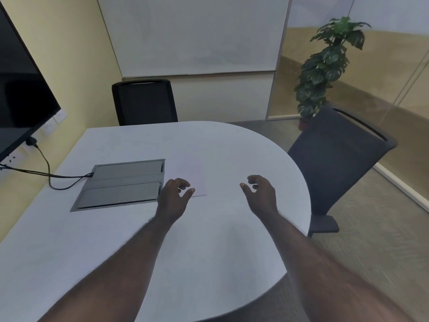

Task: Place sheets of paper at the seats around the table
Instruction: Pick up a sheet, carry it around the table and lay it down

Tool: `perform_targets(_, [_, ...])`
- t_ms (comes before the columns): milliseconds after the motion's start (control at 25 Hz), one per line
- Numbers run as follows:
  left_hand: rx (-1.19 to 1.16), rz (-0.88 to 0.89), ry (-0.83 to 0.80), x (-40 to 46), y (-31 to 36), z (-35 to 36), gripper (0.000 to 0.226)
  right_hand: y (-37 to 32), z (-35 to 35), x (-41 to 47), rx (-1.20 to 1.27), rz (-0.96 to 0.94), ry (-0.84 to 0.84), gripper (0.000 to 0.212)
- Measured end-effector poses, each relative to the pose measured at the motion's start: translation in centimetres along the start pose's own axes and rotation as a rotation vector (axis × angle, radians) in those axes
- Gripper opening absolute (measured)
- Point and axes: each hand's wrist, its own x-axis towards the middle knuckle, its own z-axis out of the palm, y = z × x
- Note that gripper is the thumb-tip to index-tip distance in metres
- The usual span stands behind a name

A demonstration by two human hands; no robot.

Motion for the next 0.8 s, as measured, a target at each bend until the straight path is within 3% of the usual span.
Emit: perform_targets(800, [0.063,-0.222,0.235,10.1,-5.1,1.1,0.012,-0.3,10.9,14.2,-0.020,-0.080,-0.247,0.028])
